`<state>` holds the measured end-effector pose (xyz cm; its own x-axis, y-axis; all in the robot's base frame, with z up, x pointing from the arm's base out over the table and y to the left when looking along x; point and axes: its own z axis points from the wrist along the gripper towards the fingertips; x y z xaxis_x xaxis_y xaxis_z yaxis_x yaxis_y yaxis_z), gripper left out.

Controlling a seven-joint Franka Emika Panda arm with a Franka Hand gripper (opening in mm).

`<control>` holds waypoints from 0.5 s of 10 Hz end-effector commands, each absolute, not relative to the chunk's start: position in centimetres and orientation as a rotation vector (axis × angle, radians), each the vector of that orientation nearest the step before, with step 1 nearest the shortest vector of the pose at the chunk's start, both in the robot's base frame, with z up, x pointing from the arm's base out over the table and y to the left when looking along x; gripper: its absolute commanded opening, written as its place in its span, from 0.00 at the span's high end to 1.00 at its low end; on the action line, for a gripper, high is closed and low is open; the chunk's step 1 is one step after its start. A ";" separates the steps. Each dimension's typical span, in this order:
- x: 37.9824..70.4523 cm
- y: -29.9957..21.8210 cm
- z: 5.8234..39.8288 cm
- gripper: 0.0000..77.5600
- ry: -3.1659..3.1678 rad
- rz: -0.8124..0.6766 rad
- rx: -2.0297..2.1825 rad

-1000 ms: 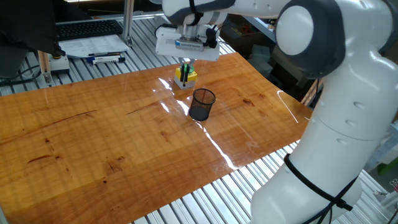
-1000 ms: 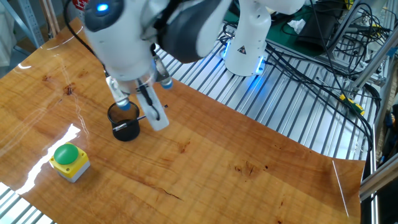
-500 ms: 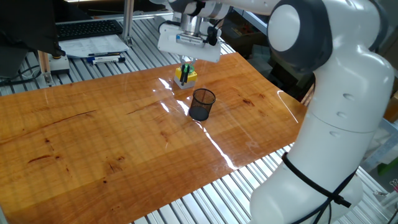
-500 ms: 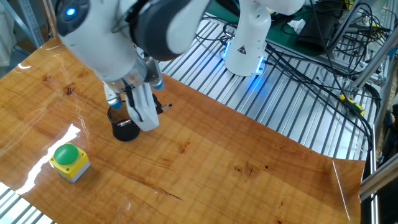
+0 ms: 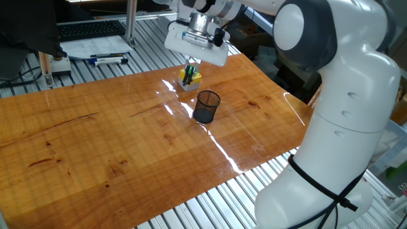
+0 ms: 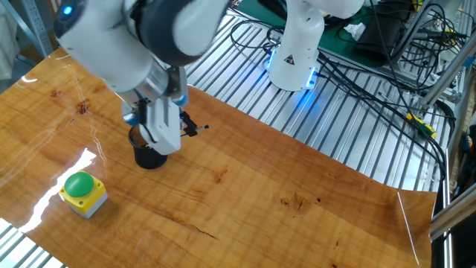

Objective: Put the pen into the pen holder

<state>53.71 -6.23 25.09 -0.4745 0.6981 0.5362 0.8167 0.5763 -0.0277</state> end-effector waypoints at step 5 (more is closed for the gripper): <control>52.9 -8.0 26.3 0.98 -2.163 -0.391 -1.384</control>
<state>53.44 -6.61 25.36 -0.3435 0.7632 0.5473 0.8994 0.4350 -0.0421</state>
